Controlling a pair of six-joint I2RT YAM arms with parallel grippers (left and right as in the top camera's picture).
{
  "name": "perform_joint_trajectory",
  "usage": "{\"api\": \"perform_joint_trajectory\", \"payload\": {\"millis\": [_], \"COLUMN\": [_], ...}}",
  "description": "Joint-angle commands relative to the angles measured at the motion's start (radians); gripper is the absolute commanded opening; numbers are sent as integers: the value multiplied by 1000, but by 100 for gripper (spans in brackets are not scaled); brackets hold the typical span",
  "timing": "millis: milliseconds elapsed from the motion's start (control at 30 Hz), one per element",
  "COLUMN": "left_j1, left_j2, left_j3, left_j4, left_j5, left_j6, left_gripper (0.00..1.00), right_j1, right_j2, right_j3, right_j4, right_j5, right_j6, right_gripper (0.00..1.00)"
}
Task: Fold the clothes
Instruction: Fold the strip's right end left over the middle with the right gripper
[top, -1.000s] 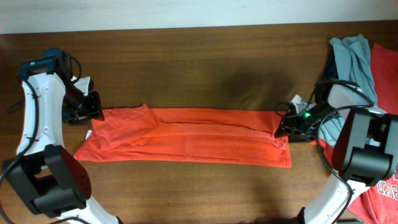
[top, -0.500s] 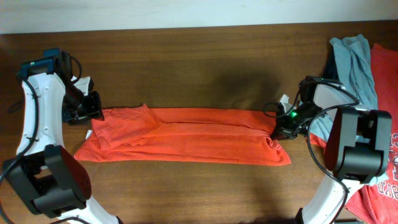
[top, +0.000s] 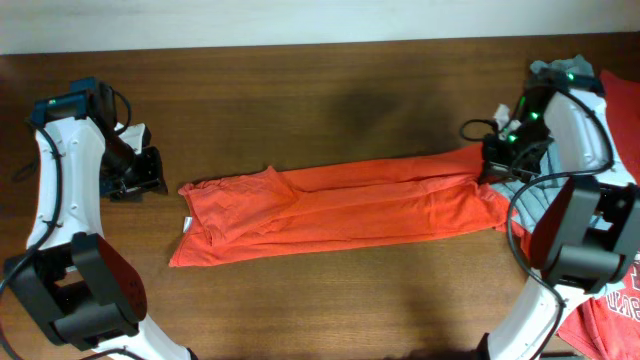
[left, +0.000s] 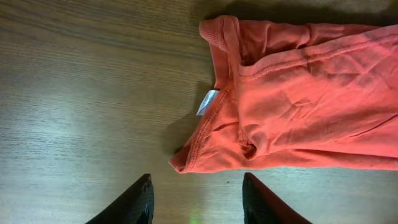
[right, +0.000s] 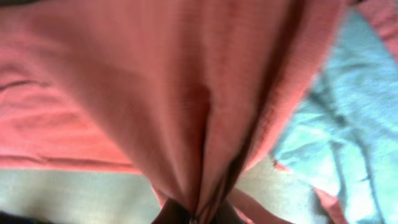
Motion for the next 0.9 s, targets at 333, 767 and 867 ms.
{"api": "perform_joint_trajectory", "payload": {"millis": [333, 767, 867], "left_j1": [7, 7, 7], "left_j2": [-7, -7, -7], "left_j3": [7, 7, 7], "left_j4": [-1, 0, 0], "left_j5": [47, 65, 65], "left_j6": [2, 2, 2], "left_gripper": [46, 46, 46], "right_j1": [436, 650, 676], "right_j2": [10, 75, 79], "right_j3": [38, 37, 37], "right_j4": [9, 148, 162], "right_j5": [174, 169, 169], "right_j6": [219, 271, 293], "right_gripper": [4, 4, 4]}}
